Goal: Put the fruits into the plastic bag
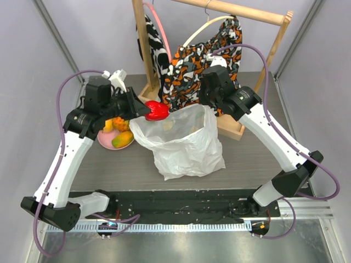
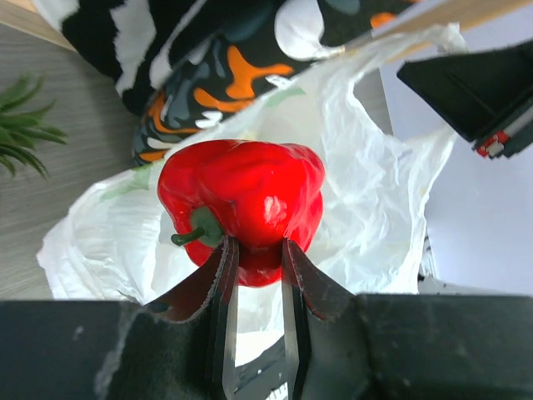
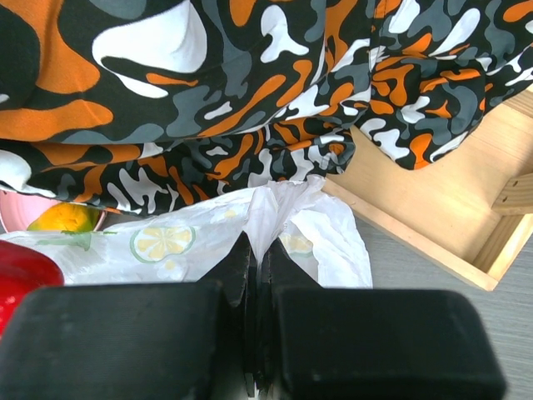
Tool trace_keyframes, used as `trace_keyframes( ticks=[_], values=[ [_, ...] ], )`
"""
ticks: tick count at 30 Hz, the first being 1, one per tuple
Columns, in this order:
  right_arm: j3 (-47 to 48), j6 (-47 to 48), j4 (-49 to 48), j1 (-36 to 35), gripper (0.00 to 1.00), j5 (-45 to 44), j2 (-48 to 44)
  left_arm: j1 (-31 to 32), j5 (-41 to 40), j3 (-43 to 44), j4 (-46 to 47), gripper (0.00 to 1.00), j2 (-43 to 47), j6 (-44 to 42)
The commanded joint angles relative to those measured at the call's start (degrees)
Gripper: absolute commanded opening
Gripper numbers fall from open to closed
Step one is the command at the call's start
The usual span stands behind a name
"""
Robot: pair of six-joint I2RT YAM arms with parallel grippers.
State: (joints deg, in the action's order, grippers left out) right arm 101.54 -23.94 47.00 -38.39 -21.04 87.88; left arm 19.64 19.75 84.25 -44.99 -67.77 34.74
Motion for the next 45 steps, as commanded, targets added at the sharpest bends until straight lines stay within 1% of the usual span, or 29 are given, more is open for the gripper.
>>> trace_keyframes(
  ticks=[1,6,10,11,19,22,24,26,28,29,32,36,39,45],
  values=[
    [-0.46,-0.58,-2.09,0.33,0.01,0.12,-2.97,1.54,3.36,-0.31,0.34,0.2,-0.43,-1.78],
    [-1.25,-0.84,-2.09,0.25,0.01,0.03,-3.15,4.88,4.68,-1.45,0.7,0.21,-3.68,-2.48],
    [-1.69,-0.93,-2.09,0.33,0.01,0.03,-3.41,7.43,7.41,-1.81,0.35,0.21,-7.11,-4.85],
    [-1.69,-0.84,-2.09,0.25,0.01,-0.06,-3.5,9.52,7.32,-1.46,-0.18,0.21,-8.59,-6.08],
    [-1.52,-0.84,-2.7,0.33,0.01,0.3,-3.32,16.22,6.53,0.65,-0.45,0.2,-18.62,-10.56],
    [-1.87,-0.84,-3.23,0.33,0.01,0.56,-3.32,18.33,8.28,3.37,-1.15,0.2,-22.56,-12.41],
    [-2.48,-0.84,-3.93,0.34,0.01,1.17,-3.15,19.12,11.26,3.99,-0.8,0.2,-24.25,-14.7],
    [-2.48,-0.84,-4.29,0.25,0.01,2.14,-2.89,19.65,12.42,5.04,-2.46,0.2,-26.71,-17.85],
    [-2.31,-0.67,-4.2,0.33,0.01,2.75,-2.8,20.61,11.98,5.32,-3.87,0.19,-28.2,-19.01],
    [-2.48,-0.58,-4.29,0.25,0.01,2.76,-2.88,20.88,12.15,4.01,-3.79,0.19,-28.47,-18.84],
    [-3.1,-0.4,-4.29,0.25,0.01,2.41,-3.32,21.84,11.63,1.55,-2.3,0.18,-29.17,-18.57],
    [-3.36,-0.4,-4.29,0.25,0.01,2.76,-3.15,24.83,8.21,-0.83,-0.36,0.2,-29.97,-18.48],
    [-3.71,-0.66,-4.29,0.25,0.01,2.23,-3.5,25.71,7.94,-2.77,1.57,0.2,-31.46,-17.87],
    [-5.64,-0.84,-4.2,0.25,0.01,0.56,-5.52,27.12,6.97,-2.86,1.49,0.21,-35.06,-18.83]
  ],
)
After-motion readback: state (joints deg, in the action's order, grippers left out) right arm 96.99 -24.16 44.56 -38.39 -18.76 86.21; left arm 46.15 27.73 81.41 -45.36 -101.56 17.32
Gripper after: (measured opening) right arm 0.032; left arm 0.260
